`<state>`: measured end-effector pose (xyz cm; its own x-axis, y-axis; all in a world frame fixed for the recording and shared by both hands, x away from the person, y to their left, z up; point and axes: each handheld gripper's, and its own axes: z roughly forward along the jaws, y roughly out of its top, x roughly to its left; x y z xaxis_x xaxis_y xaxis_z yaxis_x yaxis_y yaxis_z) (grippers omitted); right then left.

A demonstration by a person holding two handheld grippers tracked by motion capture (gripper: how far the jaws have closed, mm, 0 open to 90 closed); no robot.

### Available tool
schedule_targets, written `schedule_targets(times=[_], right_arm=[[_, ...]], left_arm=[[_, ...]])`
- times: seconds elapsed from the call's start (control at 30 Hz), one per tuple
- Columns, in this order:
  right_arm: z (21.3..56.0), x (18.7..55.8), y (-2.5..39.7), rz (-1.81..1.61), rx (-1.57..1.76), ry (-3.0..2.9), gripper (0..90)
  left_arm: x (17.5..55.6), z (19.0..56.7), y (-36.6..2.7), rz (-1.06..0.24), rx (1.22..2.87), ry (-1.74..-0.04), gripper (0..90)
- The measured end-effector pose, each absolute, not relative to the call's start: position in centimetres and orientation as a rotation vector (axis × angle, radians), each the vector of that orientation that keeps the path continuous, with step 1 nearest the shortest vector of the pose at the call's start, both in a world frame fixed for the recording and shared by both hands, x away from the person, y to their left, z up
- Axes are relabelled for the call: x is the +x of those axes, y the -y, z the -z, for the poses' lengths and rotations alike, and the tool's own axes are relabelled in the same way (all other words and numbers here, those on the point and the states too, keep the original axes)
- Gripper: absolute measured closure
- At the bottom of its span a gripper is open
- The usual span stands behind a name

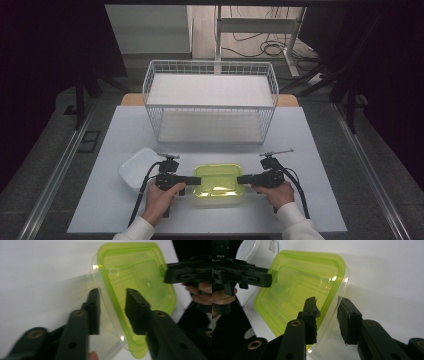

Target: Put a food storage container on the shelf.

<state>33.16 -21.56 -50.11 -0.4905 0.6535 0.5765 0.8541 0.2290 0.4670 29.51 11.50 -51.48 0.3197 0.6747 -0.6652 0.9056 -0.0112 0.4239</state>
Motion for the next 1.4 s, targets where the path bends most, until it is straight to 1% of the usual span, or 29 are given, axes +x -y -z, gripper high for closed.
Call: schedule_targets(times=[0.1, 0.2, 0.47, 0.77, 0.93, 1.1, 1.2, 1.4], right_arm=[[50.1, 33.1, 21.7, 1.124, -1.432, 2.195, 73.1], [49.9, 33.0, 22.0, 1.146, -1.446, 2.171, 75.9], [48.9, 32.6, 22.2, 1.205, -1.41, 2.174, 79.7], [47.4, 32.2, 22.0, 1.273, -1.343, 2.247, 79.6], [46.2, 31.8, 21.9, 1.328, -1.309, 2.279, 79.7], [45.5, 31.6, 21.9, 1.363, -1.295, 2.29, 79.7], [44.2, 31.2, 21.7, 1.403, -1.284, 2.314, 79.6], [43.3, 31.0, 21.6, 1.441, -1.263, 2.333, 79.7]], left_arm=[[29.4, 51.4, -11.6, 0.356, 1.741, -1.425, 72.5], [29.1, 51.0, -11.6, 0.332, 1.723, -1.421, 75.6], [28.6, 50.5, -11.8, 0.305, 1.715, -1.394, 78.2], [28.3, 49.3, -12.6, 0.302, 1.666, -1.345, 78.7], [28.0, 48.0, -12.6, 0.248, 1.674, -1.312, 78.7], [27.8, 47.1, -12.7, 0.231, 1.674, -1.293, 78.6], [27.5, 45.8, -12.9, 0.19, 1.675, -1.272, 78.6], [27.2, 44.9, -12.9, 0.163, 1.682, -1.257, 78.6]])
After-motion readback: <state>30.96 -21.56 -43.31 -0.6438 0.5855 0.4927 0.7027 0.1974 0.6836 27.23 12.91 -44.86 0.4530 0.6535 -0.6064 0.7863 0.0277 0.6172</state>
